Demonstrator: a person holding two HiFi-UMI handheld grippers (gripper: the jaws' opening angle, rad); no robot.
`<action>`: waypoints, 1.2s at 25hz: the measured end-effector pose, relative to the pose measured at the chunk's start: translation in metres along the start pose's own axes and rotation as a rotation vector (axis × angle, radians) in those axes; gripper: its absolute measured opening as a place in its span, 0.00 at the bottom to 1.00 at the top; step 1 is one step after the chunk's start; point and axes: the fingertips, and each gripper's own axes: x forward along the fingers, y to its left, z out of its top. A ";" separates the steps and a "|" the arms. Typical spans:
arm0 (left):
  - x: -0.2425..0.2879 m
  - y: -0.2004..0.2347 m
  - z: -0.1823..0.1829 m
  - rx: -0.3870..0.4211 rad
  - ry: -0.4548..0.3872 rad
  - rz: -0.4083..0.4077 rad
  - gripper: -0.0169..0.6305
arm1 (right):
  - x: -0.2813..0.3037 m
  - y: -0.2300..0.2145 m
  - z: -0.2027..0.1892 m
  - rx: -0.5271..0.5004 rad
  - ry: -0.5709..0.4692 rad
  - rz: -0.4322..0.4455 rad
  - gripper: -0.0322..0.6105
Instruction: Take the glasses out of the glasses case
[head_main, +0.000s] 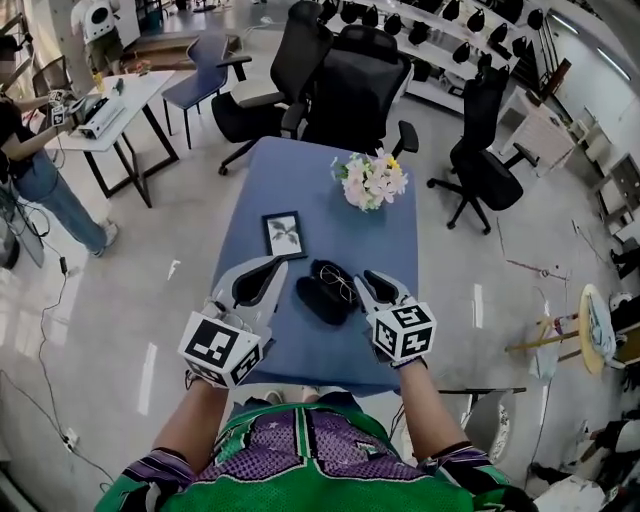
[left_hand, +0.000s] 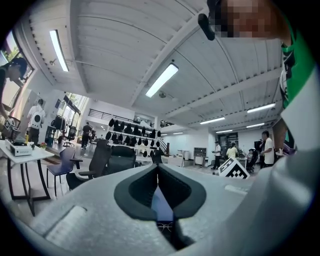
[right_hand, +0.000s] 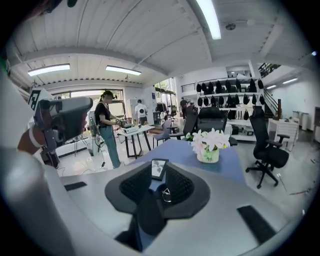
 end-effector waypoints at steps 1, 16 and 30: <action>0.000 0.000 -0.003 -0.003 0.004 0.005 0.05 | 0.005 -0.003 -0.011 0.011 0.023 0.002 0.17; 0.001 0.002 -0.025 -0.021 0.066 0.052 0.05 | 0.063 -0.020 -0.108 0.103 0.246 0.049 0.16; 0.003 0.018 -0.043 -0.042 0.113 0.092 0.05 | 0.098 -0.036 -0.162 0.152 0.380 0.000 0.16</action>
